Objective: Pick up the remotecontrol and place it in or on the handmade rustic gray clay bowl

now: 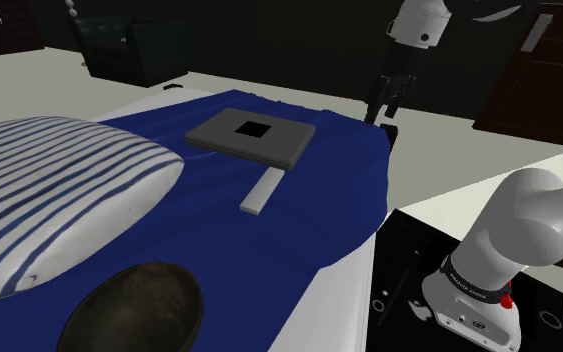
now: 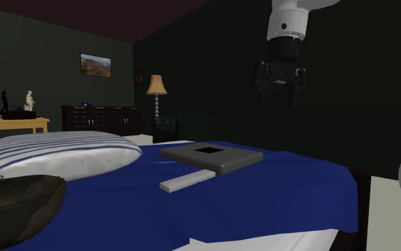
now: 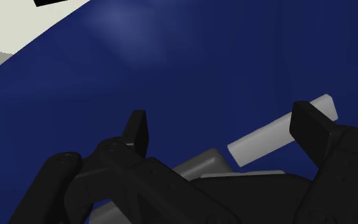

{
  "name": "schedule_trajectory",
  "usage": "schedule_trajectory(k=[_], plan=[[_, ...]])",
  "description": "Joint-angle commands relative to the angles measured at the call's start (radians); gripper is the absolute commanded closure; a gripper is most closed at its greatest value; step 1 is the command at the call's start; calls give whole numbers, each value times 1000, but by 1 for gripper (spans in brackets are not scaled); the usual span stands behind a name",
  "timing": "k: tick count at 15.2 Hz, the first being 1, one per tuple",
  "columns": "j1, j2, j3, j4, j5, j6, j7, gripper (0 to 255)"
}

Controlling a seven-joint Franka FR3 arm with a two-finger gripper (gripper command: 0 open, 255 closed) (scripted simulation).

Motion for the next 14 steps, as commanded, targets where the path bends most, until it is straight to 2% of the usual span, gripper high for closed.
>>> schedule_trajectory(k=[1,8,14], plan=[[0,0,0,0,0,0,0,0],[-27,156,174,-23,83,176,317,0],[-70,360,312,31,101,322,591,0]])
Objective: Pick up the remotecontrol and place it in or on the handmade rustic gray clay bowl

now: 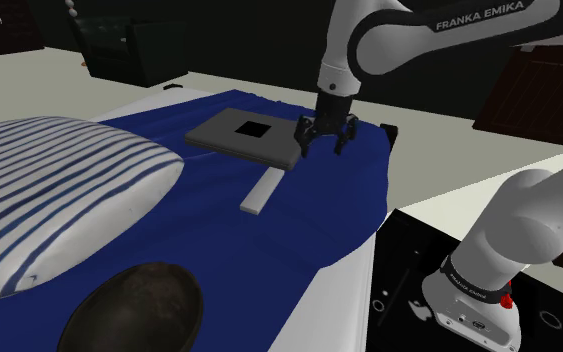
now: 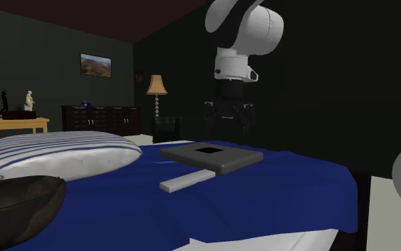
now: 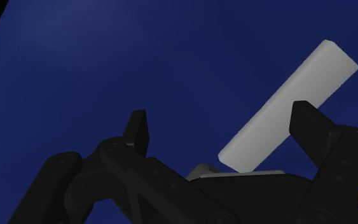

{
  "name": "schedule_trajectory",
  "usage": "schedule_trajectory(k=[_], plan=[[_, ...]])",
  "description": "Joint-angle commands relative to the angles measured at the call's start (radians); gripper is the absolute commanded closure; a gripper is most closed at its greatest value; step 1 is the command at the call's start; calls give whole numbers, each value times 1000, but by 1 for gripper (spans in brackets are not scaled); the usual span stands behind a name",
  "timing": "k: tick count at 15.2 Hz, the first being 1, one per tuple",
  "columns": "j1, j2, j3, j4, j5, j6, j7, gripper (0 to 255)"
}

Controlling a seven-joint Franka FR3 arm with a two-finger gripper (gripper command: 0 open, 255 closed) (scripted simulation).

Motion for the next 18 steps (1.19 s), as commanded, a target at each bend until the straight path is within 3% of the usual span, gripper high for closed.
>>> schedule_trajectory(k=[1,8,13,18], plan=[[-19,74,41,32,-6,40,97,0],[-74,375,156,179,-108,165,449,0],[-69,606,170,326,-234,209,707,0],[-57,660,161,323,-266,259,745,0]])
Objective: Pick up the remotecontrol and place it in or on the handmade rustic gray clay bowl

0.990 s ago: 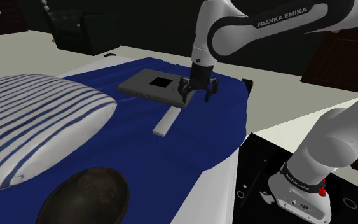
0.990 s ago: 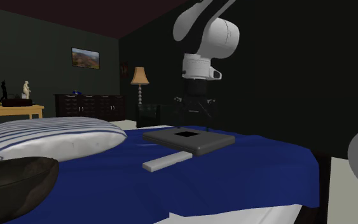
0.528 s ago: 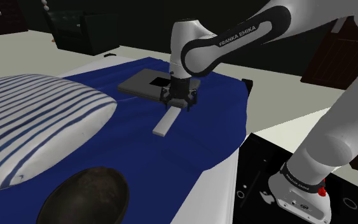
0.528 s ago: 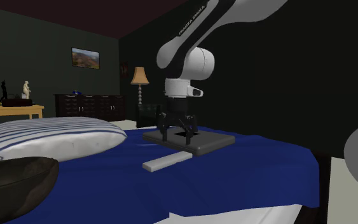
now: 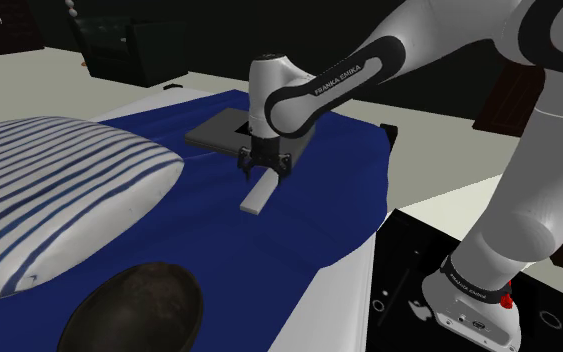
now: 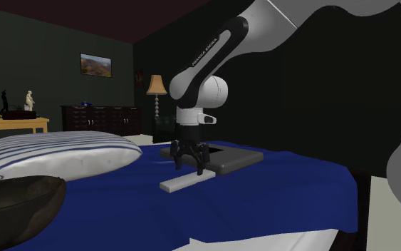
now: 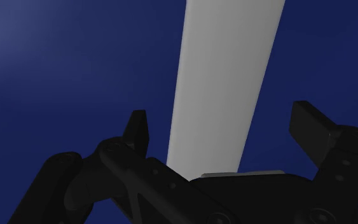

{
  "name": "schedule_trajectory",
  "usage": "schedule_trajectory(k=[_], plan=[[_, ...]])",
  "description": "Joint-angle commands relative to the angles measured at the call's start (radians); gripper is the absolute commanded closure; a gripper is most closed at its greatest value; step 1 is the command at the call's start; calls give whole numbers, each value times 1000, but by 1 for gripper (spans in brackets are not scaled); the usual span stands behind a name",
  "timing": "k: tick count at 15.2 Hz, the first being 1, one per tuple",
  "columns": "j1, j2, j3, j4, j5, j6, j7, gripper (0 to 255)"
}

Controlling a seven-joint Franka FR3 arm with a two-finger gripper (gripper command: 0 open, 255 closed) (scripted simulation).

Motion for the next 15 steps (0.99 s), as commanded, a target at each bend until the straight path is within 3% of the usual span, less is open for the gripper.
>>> schedule_trajectory(k=[1,11,12,15], plan=[[3,20,-3,-6,-12,24,10,0],[7,42,-7,-17,-27,54,20,0],[7,42,-7,-17,-27,54,20,255],[7,42,-7,-17,-27,54,20,255]])
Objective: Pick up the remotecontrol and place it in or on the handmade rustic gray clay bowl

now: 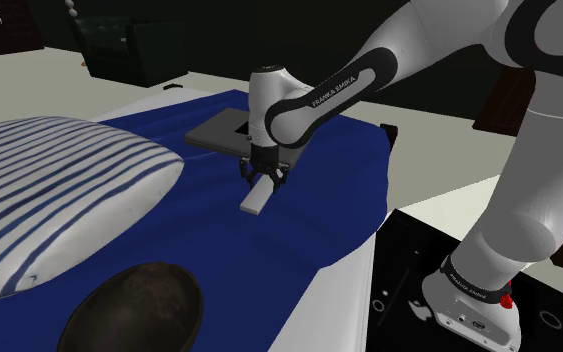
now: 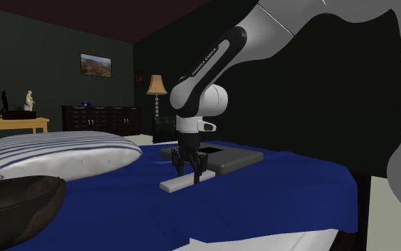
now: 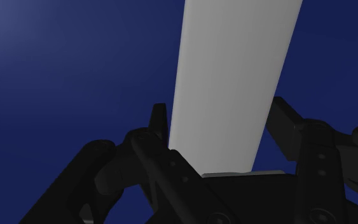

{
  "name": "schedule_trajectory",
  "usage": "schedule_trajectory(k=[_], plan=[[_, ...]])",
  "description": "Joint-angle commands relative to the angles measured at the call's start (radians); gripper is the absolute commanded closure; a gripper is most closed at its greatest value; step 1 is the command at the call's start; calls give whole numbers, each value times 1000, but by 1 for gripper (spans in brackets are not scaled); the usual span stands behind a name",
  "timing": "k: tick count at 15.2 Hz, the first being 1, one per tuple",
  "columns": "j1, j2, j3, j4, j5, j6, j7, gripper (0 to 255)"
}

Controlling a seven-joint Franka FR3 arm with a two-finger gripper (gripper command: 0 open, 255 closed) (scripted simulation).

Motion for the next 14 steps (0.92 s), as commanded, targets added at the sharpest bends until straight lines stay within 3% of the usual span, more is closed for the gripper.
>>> schedule_trajectory(k=[1,6,14], plan=[[0,0,0,0,0,0,0,255],[0,0,0,0,0,0,0,255],[-10,-63,10,40,40,-96,-27,255]])
